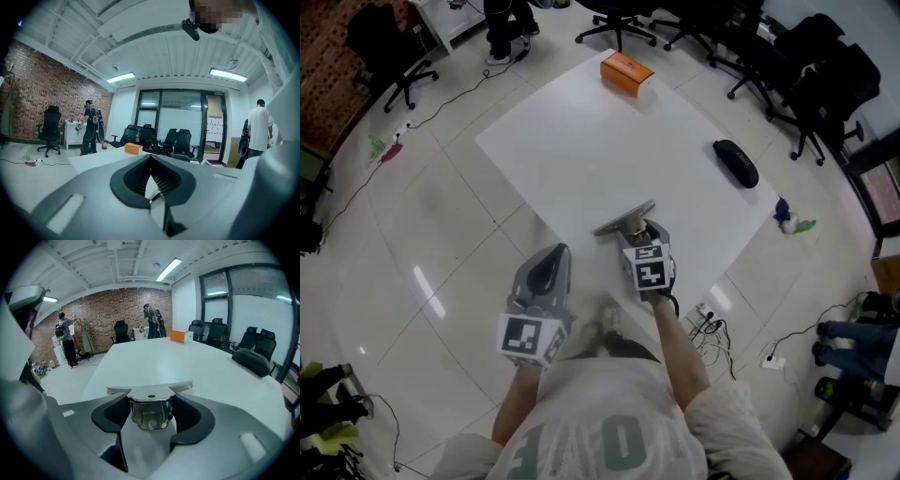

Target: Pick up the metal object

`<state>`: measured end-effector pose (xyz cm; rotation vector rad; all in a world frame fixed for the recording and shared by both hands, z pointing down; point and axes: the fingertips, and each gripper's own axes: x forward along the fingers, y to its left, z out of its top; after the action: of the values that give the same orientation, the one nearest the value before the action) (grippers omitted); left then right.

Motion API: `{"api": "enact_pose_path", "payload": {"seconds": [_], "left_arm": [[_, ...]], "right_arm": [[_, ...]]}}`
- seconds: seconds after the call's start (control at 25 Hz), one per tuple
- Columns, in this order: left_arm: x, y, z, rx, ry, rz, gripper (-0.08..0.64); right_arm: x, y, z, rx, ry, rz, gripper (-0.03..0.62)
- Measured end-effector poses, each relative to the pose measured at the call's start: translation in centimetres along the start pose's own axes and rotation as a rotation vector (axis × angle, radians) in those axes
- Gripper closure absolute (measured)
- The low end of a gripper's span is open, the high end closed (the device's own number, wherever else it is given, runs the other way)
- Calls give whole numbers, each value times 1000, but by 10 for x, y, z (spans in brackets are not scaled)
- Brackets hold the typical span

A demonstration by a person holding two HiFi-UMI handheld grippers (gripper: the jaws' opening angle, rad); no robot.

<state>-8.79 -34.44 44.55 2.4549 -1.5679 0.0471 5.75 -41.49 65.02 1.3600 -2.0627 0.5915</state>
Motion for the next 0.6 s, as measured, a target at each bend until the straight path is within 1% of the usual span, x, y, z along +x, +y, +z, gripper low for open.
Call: {"api": "enact_pose_path", "payload": {"seconds": [0.16,0.32,0.4,0.6], "left_arm": [[-10,6,5,0,-16,24,558],[-25,10,6,-6,-24,42,558],[-33,10,5,-10,-24,38,558],[-47,6,5,5,-36,24,558]], "right_arm": [[-30,3,21,41,-97,1,305],[-77,14,36,109,-209,19,308],[-105,24,39,165,-268,44,308],[-181,39,48,366,-443,121,308]]}}
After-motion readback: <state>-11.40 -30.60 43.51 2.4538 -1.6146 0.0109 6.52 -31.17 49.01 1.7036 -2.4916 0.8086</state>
